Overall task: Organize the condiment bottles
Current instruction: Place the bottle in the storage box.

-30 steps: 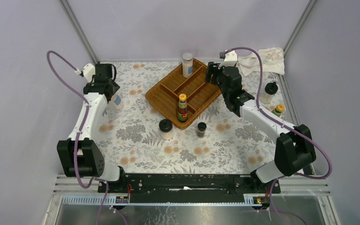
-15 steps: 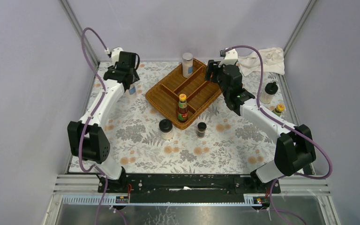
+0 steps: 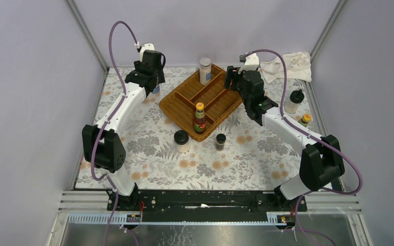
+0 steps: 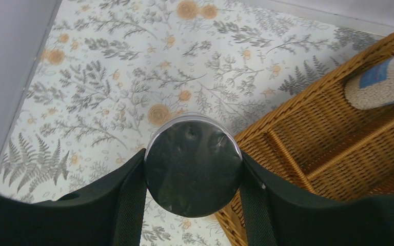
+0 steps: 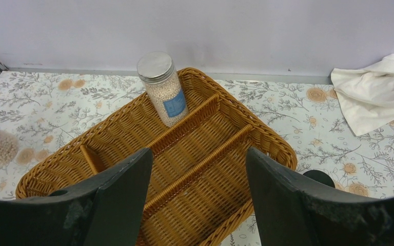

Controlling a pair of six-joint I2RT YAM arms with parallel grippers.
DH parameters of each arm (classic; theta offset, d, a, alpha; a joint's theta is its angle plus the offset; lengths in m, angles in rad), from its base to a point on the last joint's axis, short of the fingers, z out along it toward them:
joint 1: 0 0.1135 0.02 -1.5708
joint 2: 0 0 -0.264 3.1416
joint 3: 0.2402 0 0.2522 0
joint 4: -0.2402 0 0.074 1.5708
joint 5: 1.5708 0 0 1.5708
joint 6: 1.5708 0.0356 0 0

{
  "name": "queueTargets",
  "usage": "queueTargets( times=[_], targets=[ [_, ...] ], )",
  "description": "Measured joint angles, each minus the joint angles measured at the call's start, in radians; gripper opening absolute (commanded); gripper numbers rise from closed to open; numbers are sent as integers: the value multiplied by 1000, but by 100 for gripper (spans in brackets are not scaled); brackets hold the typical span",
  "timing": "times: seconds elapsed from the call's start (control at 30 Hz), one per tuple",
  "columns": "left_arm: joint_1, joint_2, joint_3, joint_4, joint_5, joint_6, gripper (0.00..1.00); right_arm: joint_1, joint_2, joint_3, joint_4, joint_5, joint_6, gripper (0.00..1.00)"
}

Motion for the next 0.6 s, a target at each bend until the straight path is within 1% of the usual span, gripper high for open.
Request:
queueTargets(
  times=[0.27,0.43,0.6],
  targets=[
    [-29,29,12,102,100,77,0,0,2,0,-5,8,-11,74],
    [-40,42,13,171,187,110,0,0,2,1,-5,23,-14,74],
    [-40,75,48,221,273,141,0,0,6,3,-5,35,-14,74]
  ],
)
